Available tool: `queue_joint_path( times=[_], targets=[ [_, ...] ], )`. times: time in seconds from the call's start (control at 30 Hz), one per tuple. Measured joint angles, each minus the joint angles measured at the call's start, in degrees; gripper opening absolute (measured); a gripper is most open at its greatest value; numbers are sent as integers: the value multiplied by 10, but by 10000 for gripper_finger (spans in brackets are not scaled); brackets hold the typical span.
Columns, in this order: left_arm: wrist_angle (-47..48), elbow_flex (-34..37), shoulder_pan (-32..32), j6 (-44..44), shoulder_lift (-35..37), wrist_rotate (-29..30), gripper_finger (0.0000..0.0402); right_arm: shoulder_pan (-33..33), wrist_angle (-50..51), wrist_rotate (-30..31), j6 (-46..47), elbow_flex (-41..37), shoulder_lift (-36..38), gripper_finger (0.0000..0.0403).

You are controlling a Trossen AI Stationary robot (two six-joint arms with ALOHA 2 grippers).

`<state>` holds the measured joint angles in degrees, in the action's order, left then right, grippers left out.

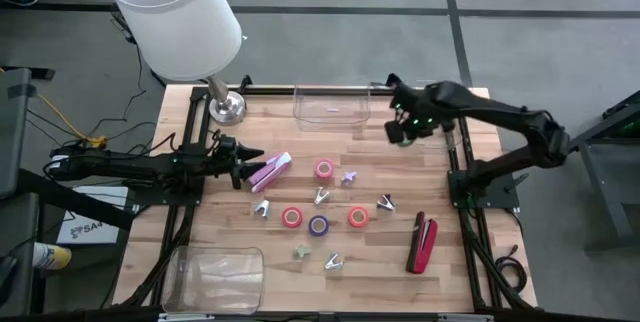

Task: Pick and place Stapler, Stapler remover, tape
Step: Put the green tape into the top right transparent bin

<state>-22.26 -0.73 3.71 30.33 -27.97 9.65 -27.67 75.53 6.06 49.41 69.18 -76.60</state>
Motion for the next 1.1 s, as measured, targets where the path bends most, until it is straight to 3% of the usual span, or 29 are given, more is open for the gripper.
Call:
queue_joint_path(
  times=[0.2, 0.37, 0.7, 1.1],
  targets=[
    [0, 0, 0, 0, 0, 0, 260, -83, 64, 36, -34, 0, 17, 43],
    [0, 0, 0, 0, 0, 0, 260, -140, 61, 43, -77, -1, 7, 38],
    [-1, 0, 0, 0, 0, 0, 260, -238, -49, 22, -134, -44, -11, 42],
    [2, 0, 0, 0, 0, 0, 260, -294, -169, 19, -91, -64, -16, 48]
  ],
)
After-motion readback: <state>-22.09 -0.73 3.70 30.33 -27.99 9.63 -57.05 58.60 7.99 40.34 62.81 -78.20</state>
